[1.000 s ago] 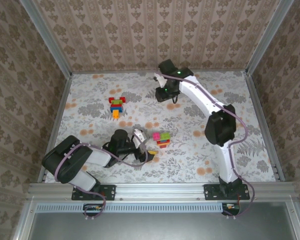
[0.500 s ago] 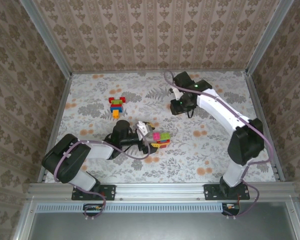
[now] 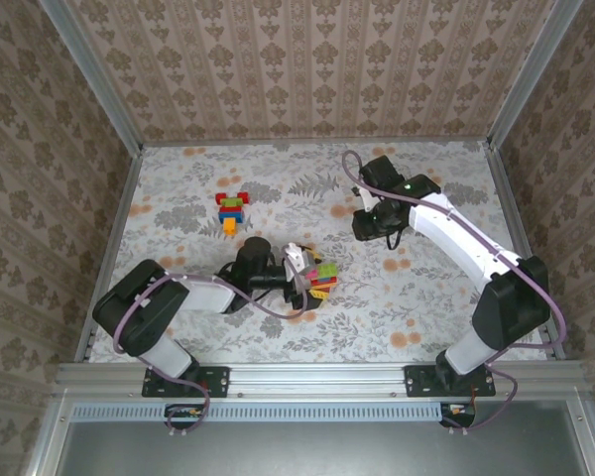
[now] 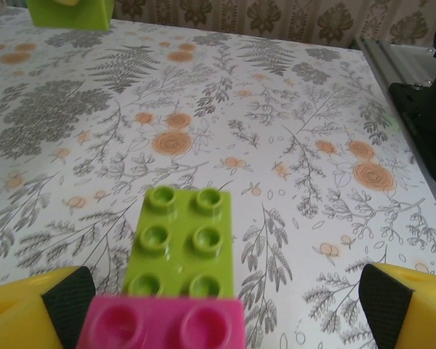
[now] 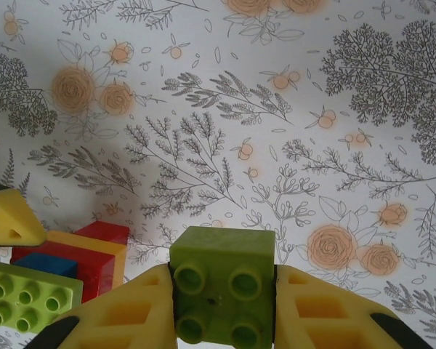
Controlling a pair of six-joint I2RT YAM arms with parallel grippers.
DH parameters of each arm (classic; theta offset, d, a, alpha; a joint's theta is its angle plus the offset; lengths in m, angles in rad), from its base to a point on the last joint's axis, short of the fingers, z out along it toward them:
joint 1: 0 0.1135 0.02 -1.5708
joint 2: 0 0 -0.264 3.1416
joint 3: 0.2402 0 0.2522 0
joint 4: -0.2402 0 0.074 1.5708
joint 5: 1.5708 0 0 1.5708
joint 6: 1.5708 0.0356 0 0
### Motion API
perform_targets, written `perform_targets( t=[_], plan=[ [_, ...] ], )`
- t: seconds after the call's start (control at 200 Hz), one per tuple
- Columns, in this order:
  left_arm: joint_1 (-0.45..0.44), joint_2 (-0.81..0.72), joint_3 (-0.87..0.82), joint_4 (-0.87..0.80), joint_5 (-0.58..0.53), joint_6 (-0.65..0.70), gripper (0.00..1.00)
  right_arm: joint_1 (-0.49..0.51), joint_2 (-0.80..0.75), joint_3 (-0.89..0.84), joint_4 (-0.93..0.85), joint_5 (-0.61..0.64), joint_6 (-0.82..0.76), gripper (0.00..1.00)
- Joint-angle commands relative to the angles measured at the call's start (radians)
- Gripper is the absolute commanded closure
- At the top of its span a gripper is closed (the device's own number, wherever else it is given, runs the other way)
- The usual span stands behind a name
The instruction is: Assemble a carrot with lego
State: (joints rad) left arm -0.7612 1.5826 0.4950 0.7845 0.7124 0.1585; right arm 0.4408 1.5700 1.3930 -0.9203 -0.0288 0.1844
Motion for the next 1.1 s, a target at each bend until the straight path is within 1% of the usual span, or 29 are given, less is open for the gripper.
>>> perform_targets(
  t=[0.0, 0.11, 0.18, 0.29, 0.405, 0.475, 0.525, 0.795, 0.895, 1.095],
  plan=[
    [-0.007, 0.028, 0.033, -0.014, 0.007, 0.019, 0.05, -0.005, -0.066, -0.034, 0.005, 0.002, 0.025, 0.75],
    [-0.007, 0.039, 0.039, -0.006, 0.005, 0.015, 0.09, -0.005, -0.103, -0.073, 0.003, -0.003, 0.032, 0.76],
    [-0.006, 0.049, 0.045, -0.006, 0.008, 0.015, 0.14, -0.005, -0.123, -0.095, 0.001, -0.002, 0.036, 0.76],
    [-0.006, 0.062, 0.053, -0.007, 0.007, 0.015, 0.27, -0.005, -0.146, -0.119, 0.001, 0.0, 0.041, 0.76],
    [-0.004, 0.062, 0.05, 0.008, 0.009, 0.009, 0.45, -0.005, -0.158, -0.14, 0.002, -0.009, 0.046, 0.76],
    [0.0, 0.06, 0.045, 0.014, 0.008, 0.009, 0.51, -0.004, -0.16, -0.152, 0.003, -0.014, 0.05, 0.76],
    [0.003, 0.056, 0.039, 0.022, 0.005, 0.008, 0.51, -0.004, -0.162, -0.161, 0.004, -0.021, 0.054, 0.76],
    [0.014, 0.062, 0.027, 0.036, 0.01, 0.012, 0.59, 0.025, -0.171, -0.199, 0.008, -0.047, 0.094, 0.77],
    [0.013, 0.068, 0.019, 0.044, 0.006, 0.019, 0.62, 0.06, -0.164, -0.201, 0.005, -0.051, 0.12, 0.79],
    [0.016, 0.088, 0.016, 0.056, -0.009, 0.028, 0.67, 0.135, -0.124, -0.152, -0.025, -0.016, 0.171, 0.8]
  ],
)
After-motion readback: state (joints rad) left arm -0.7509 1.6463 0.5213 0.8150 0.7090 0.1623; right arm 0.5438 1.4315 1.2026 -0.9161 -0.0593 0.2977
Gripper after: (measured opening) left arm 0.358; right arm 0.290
